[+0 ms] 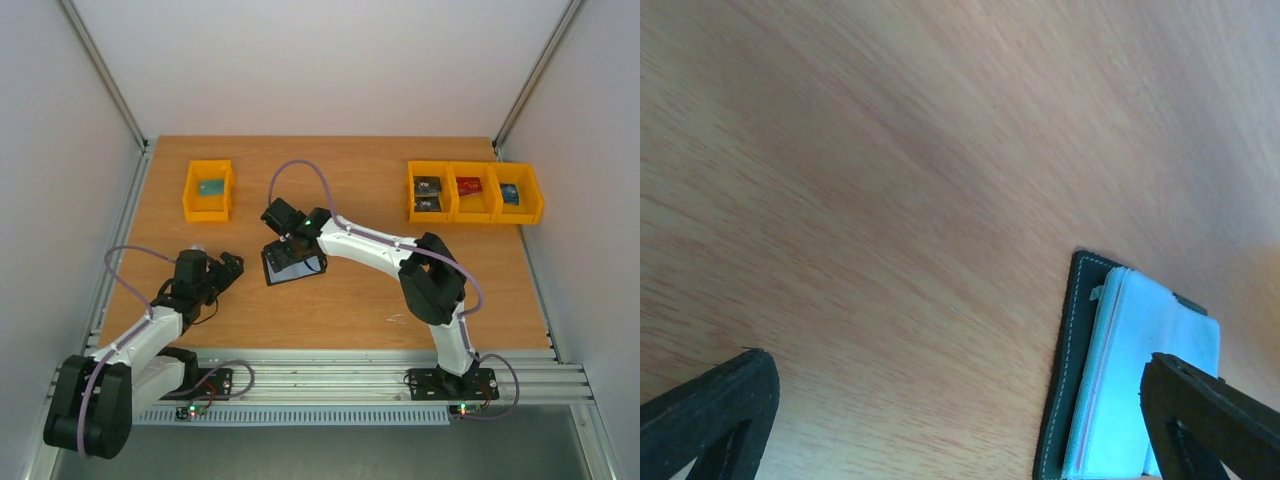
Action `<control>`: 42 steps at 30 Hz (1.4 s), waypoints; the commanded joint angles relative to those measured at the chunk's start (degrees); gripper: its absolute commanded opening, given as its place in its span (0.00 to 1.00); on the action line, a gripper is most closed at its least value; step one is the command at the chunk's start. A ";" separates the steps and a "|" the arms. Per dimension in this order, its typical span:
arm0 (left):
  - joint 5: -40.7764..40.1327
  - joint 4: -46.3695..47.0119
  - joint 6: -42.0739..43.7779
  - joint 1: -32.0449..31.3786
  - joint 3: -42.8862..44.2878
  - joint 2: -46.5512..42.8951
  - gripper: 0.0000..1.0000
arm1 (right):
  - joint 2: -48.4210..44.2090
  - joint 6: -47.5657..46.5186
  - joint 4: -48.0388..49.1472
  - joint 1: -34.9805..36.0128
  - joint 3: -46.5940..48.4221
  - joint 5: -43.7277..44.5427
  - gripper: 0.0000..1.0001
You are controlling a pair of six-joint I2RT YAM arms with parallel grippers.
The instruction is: Take the credit cards out of the card holder
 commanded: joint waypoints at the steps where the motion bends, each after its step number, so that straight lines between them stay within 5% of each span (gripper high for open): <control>1: -2.79 1.47 -1.51 -0.11 -0.70 -2.72 0.99 | 4.32 3.96 -4.93 1.62 4.49 6.04 0.86; 14: -2.87 1.50 -2.22 -0.02 -0.99 -2.36 0.99 | 16.86 1.97 -10.23 2.40 13.26 5.39 0.85; 22: -2.96 1.57 -2.07 -0.02 -0.99 -2.47 0.99 | 18.69 3.01 -10.72 1.52 12.33 3.70 0.43; 30: -0.08 4.12 0.18 -0.02 -0.99 -2.10 0.99 | 15.87 6.54 -6.61 -2.25 7.43 -3.80 0.20; 34: 2.44 6.35 0.78 -0.39 -0.94 -1.04 0.99 | 13.90 6.83 -2.60 -4.35 3.80 -9.10 0.02; 42: 6.96 12.51 2.64 -2.83 -0.46 3.24 0.99 | 6.81 5.27 8.85 -10.42 -2.50 -24.76 0.01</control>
